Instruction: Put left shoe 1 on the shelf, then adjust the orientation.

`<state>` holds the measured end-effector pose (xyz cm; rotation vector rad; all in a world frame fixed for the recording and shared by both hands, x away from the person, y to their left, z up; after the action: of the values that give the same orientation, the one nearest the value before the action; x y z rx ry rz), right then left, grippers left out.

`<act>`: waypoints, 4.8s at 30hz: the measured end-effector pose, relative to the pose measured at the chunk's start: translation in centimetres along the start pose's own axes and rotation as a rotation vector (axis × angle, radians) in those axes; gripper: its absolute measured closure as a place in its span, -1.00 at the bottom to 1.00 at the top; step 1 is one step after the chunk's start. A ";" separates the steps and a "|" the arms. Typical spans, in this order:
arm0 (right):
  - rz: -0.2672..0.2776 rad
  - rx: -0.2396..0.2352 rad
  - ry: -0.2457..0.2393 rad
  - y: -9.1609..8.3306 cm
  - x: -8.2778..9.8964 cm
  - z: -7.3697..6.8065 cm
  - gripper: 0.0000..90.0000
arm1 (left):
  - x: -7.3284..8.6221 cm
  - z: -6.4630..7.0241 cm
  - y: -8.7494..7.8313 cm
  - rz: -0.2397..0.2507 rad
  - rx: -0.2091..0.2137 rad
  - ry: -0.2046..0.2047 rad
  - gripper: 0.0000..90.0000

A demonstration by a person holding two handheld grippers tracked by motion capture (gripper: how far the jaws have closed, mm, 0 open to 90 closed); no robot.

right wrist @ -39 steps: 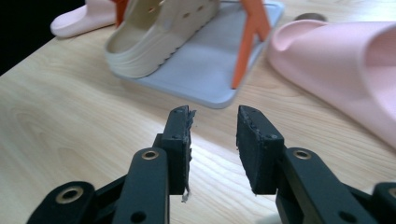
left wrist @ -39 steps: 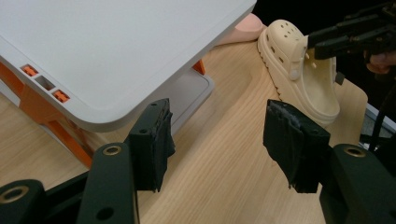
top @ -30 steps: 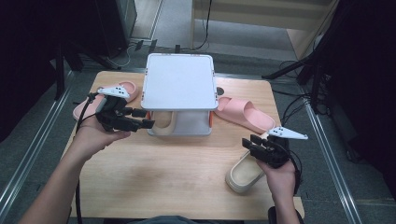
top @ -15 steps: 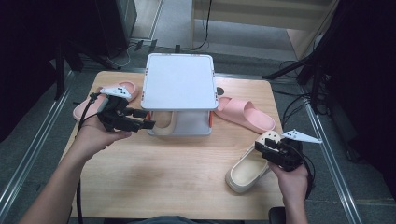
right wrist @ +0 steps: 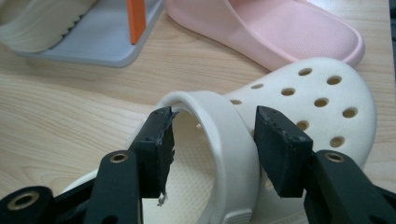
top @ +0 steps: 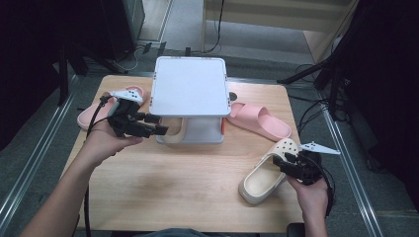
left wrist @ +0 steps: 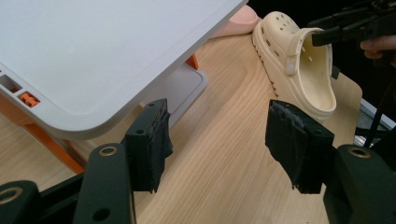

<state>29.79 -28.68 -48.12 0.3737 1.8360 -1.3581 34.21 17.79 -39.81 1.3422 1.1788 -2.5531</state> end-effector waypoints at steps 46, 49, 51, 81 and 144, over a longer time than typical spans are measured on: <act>0.093 -0.049 -0.126 -1.0 -4.2 -5.9 0.76 | -0.5 0.9 2.0 -0.048 0.039 0.017 -0.05; 0.088 -0.105 -0.145 -0.7 -4.7 -7.5 0.76 | -0.3 1.2 2.0 -0.048 0.044 0.016 -0.05; 0.082 -0.133 -0.166 -0.4 -5.0 -8.6 0.75 | -0.2 1.3 2.1 -0.050 0.045 0.019 -0.05; -0.067 -0.434 -0.358 6.7 -5.5 -16.6 0.62 | 3.8 2.4 5.5 -0.165 0.070 -0.023 0.27; -0.167 -0.364 -0.262 8.7 -1.8 -14.1 0.98 | 9.3 2.6 10.9 -0.218 0.058 -0.011 0.74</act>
<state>30.54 -12.33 -51.11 -0.1441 1.8716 -1.0882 30.35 11.20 -52.20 1.2732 1.3276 -2.7586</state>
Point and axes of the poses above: each handheld gripper's, and its own axes: y roughly forward along the jaws, x roughly out of its underside, z roughly to its right, the point moved 3 cm from there along y, roughly forward along the jaws, and after that the axes turned 6 degrees about -y, right-handed, at the moved point
